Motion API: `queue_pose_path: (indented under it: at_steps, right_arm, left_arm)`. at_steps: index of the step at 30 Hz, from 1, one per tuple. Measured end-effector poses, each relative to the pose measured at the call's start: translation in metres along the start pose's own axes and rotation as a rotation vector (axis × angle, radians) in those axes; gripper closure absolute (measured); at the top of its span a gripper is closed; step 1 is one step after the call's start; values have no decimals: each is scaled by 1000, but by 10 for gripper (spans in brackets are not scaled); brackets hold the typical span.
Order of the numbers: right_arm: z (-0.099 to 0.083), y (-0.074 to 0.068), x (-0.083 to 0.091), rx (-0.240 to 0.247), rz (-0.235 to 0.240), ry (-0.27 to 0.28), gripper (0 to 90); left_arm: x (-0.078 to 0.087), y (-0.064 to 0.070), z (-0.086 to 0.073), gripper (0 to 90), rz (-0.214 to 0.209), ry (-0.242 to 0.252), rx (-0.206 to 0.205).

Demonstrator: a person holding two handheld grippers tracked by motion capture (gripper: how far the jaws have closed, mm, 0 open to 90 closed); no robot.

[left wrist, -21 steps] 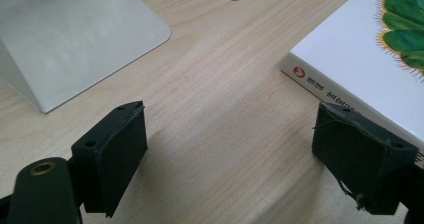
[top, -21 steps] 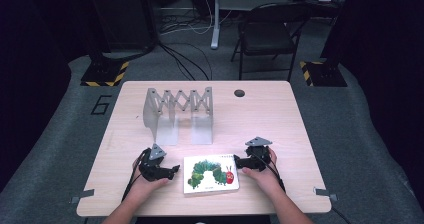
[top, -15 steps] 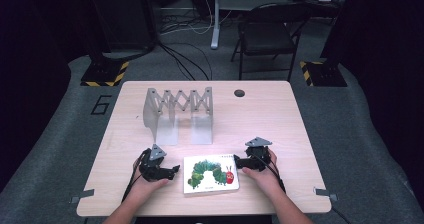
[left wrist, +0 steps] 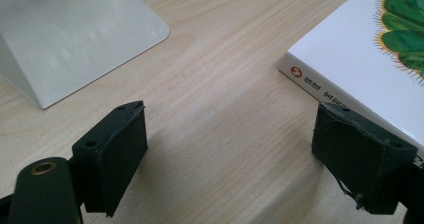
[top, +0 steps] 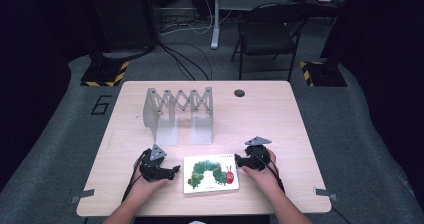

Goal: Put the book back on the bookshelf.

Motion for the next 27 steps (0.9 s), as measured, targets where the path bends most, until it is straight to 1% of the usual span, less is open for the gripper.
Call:
queue_pose_path:
  at_steps: [1,2,3,4,5,6,8,9,10,11,12,13,14,15,16,17,18,19,20,21,23,24,26,27]
  right_arm:
    - [0,-1,1,-12,6,-11,301]
    - [1,0,1,-7,8,-20,310]
    - [2,0,1,-11,3,-31,313]
    - [2,0,1,-9,4,-34,317]
    - [2,-1,1,-10,4,-39,325]
    - [2,-1,2,-2,10,-44,340]
    - [3,-3,4,-1,31,-57,375]
    - [4,-3,3,5,33,-62,382]
    - [5,-4,3,3,41,-64,390]
    - [6,-4,3,3,40,-74,399]
    - [7,-5,2,-1,55,-70,404]
    - [7,-5,3,-12,61,-77,407]
    - [8,-5,4,-8,70,-83,413]
    - [9,-5,4,-17,75,-81,416]
    - [9,-6,6,-20,81,-85,418]
    - [10,-6,7,-14,73,-78,418]
    - [11,-5,8,-7,69,-78,418]
    - [12,-5,9,-6,69,-76,418]
    - [13,-5,10,-3,76,-71,418]
    - [14,-5,11,-13,78,-72,420]
    - [15,-5,12,-15,91,-64,421]
    - [15,-5,12,-15,93,-64,421]
    - [16,-8,11,-12,97,-65,419]
    - [17,-9,11,1,100,-62,419]
  left_arm:
    - [1,0,0,146,-12,-16,-7]
    - [2,0,0,158,-9,-9,-9]
    - [3,0,0,174,-10,-13,-4]
    - [3,0,0,195,-23,-7,5]
    - [4,0,1,212,-26,-4,18]
    - [5,0,1,232,-37,-14,19]
    - [7,1,0,260,-44,-23,24]
    - [7,2,0,269,-32,-18,15]
    - [7,3,0,287,-42,-17,14]
    - [8,4,0,302,-42,-23,8]
    - [9,4,0,310,-50,-35,2]
    - [8,6,-1,311,-39,-21,3]
    - [9,6,-1,312,-39,-28,-4]
    - [10,7,-1,315,-34,-38,-8]
    - [11,8,-1,317,-46,-33,-1]
    - [12,10,-1,317,-46,-37,2]
    - [14,11,-1,317,-56,-40,-3]
    - [14,13,0,317,-55,-26,1]
    - [16,15,0,320,-62,-28,0]
    - [18,17,0,325,-64,-32,-7]
    - [21,21,0,325,-77,-34,-2]
    - [21,24,0,325,-72,-25,0]
    - [23,27,0,325,-82,-24,-9]
    - [24,28,0,325,-84,-32,-16]
Point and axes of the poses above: each handheld gripper's, and its own axes: x roughly backward along the jaws, z roughly out of its top, y roughly to its right, the point moved 5 cm from there along -x, roughly forward along the jaws, and after that the axes turned 6 degrees about x, right-handed, at the moved point
